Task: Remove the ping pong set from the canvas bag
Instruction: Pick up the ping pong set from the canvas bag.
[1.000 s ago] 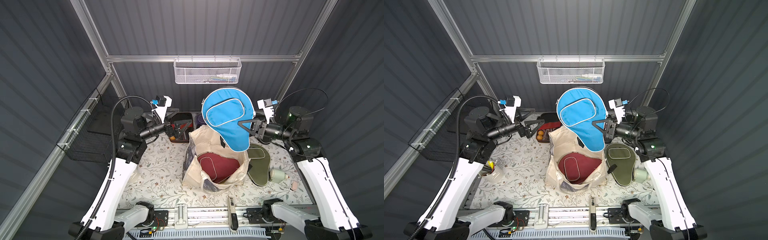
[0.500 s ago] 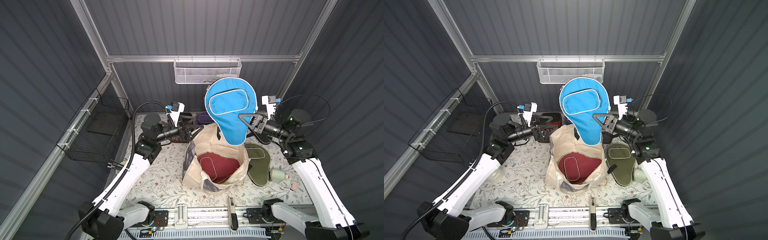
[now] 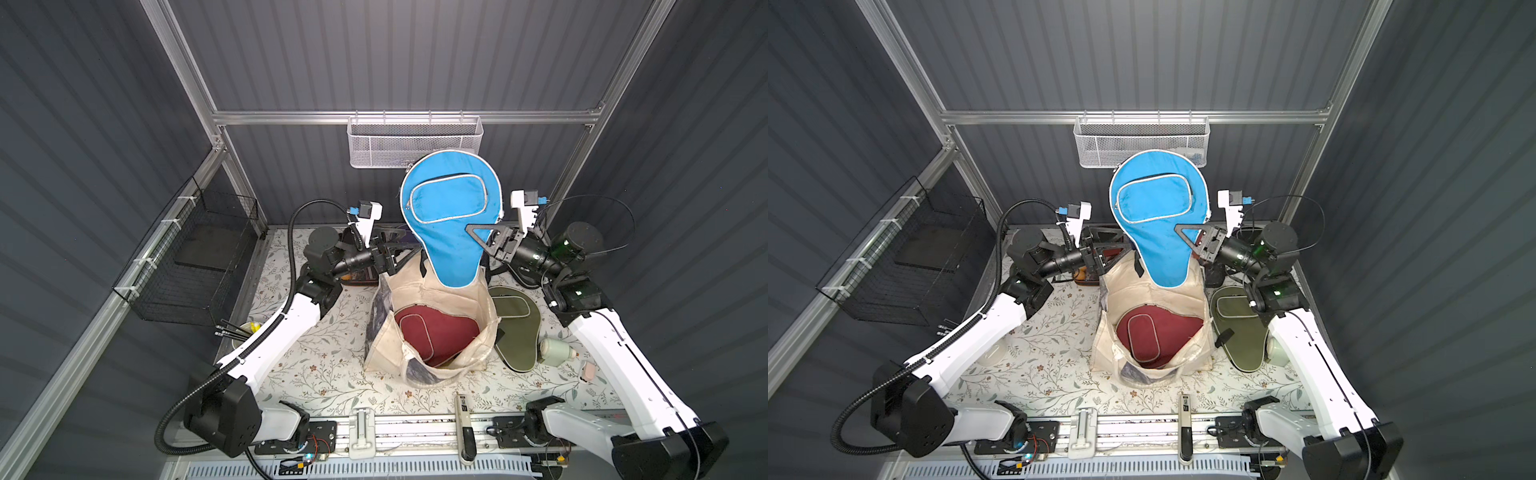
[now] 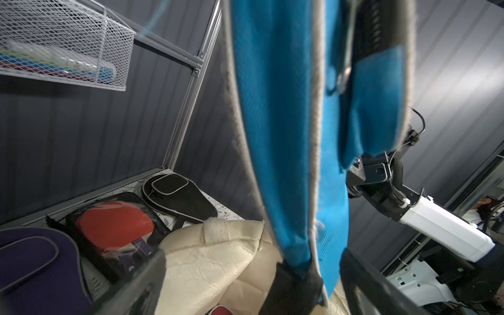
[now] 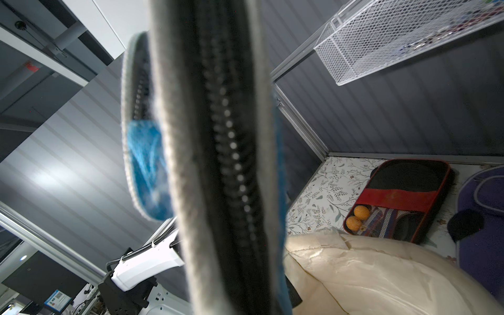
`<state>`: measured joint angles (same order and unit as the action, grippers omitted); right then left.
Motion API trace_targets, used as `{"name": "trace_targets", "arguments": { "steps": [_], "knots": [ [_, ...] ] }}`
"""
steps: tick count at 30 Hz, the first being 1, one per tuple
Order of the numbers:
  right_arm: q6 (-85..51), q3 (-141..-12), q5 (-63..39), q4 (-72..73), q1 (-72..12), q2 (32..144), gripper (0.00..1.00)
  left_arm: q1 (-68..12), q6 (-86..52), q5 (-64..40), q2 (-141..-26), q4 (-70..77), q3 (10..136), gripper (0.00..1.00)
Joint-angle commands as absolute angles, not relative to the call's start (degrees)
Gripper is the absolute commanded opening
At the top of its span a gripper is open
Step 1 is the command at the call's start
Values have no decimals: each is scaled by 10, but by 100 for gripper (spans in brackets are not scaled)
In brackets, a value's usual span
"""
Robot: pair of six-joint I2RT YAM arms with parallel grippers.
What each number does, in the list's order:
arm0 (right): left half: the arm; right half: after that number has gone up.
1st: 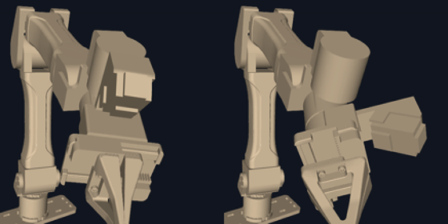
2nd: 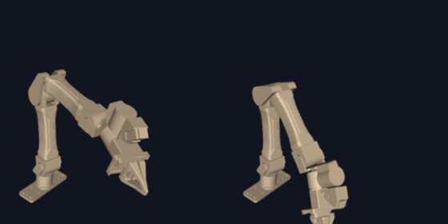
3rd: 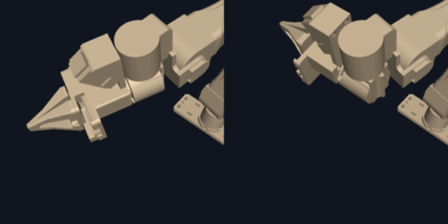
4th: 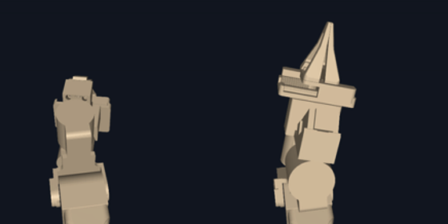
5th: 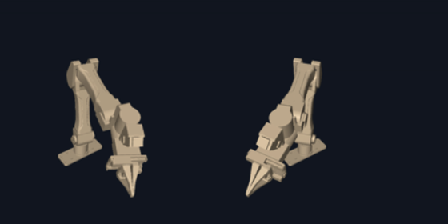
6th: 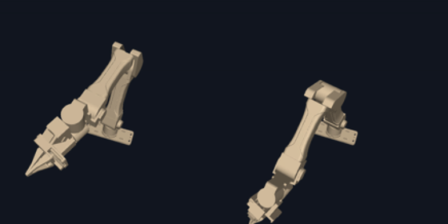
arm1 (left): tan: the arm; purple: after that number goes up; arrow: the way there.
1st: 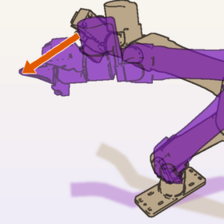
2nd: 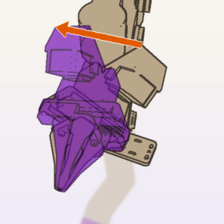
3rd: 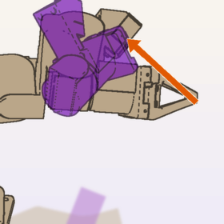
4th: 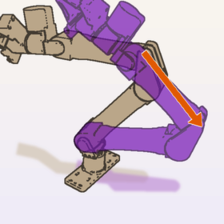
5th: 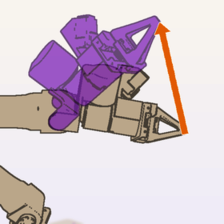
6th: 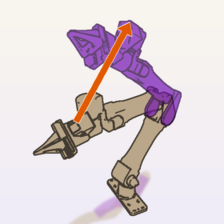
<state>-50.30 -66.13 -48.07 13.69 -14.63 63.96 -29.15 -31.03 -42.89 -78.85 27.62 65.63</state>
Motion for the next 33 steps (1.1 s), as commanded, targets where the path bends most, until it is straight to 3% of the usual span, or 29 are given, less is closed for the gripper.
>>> {"name": "trace_targets", "arguments": {
  "steps": [1, 8, 10, 11, 15, 16, 17, 19, 24, 27, 29, 33],
  "knots": [
    [-507, -662, -459, 223, -168, 637, 0, -308, -330, -463, -798, 346, 690, 100],
    [-521, -650, -450, 252, -191, 668, 0, -330, -333, -482, -815, 368, 696, 99],
    [-524, -647, -448, 258, -198, 674, 0, -330, -332, -473, -816, 367, 697, 89],
    [-523, -646, -446, 260, -202, 675, 0, -330, -331, -467, -816, 365, 700, 77],
    [-524, -637, -436, 265, -212, 678, 0, -330, -324, -441, -812, 347, 707, 15],
    [-523, -636, -436, 264, -213, 676, 0, -330, -319, -433, -808, 341, 709, 4],
    [-521, -635, -437, 259, -213, 674, 2, -330, -310, -423, -802, 329, 710, 0],
    [-501, -635, -439, 233, -213, 666, 12, -330, -279, -404, -788, 284, 717, 0],
    [-325, -689, -404, -16, -205, 621, 67, -330, -121, -337, -748, 18, 822, 0],
    [-213, -746, -360, -186, -195, 619, 91, -323, -23, -262, -734, -151, 906, 0],
    [-157, -780, -331, -279, -191, 627, 99, -302, 14, -231, -735, -238, 955, 0],
    [-76, -839, -298, -394, -190, 669, 99, -205, 35, -230, -740, -334, 1007, 0]
  ]
}}
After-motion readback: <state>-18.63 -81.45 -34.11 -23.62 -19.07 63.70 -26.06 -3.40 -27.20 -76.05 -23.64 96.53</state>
